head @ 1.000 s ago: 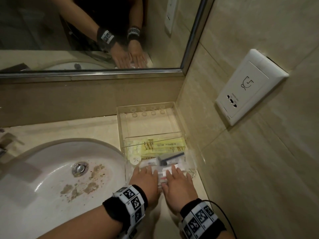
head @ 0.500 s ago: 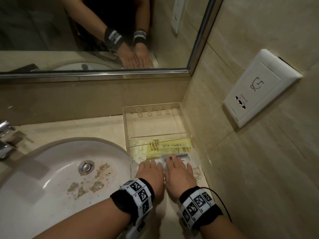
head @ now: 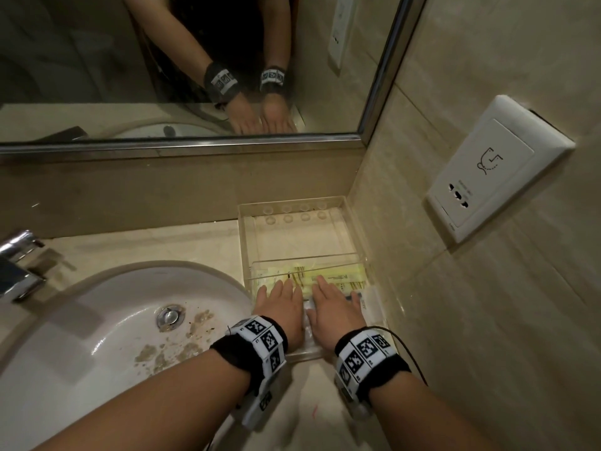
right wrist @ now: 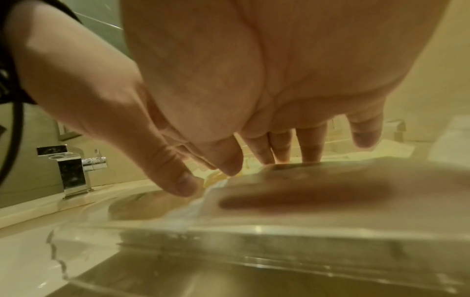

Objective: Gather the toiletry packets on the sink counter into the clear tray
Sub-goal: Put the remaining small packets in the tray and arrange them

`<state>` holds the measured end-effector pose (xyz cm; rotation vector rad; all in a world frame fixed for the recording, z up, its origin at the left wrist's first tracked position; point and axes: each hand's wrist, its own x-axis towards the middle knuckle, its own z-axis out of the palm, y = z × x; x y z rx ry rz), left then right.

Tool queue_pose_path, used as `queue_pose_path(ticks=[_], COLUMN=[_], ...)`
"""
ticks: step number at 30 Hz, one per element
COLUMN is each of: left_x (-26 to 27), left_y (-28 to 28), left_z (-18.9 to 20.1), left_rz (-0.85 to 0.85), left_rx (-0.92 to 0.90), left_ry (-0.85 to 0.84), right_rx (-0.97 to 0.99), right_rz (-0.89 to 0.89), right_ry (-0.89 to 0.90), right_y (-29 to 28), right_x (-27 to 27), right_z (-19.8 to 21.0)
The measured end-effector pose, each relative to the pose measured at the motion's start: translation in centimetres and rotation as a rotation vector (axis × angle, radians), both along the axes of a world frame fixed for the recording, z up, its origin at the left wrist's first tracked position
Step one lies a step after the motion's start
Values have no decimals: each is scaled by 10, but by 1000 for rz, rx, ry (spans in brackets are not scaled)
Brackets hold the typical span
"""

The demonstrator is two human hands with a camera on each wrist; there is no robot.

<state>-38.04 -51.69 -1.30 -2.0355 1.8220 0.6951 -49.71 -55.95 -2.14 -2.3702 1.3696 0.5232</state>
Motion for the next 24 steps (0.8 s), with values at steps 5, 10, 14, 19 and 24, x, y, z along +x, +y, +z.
queue_pose_path(ticks=[5,10,14,19,24], left_x=[5,13,20,18,21], left_y=[2,18,38,68,85], left_z=[3,14,19,16,5], left_rz=[14,5,-34,96,175], left_rx=[-32,-231,-213,-308,-407], left_ry=[75,99,85,169,203], right_rx=[-6,-46,-11,-192,-229], right_rz=[-35,-5,62,-152,-222], right_ry=[0,-68,-152,-325,-334], right_y=[-3,5,18,38,58], right_x=[5,1,-18,-50,-68], right_z=[4,10,18,19,-1])
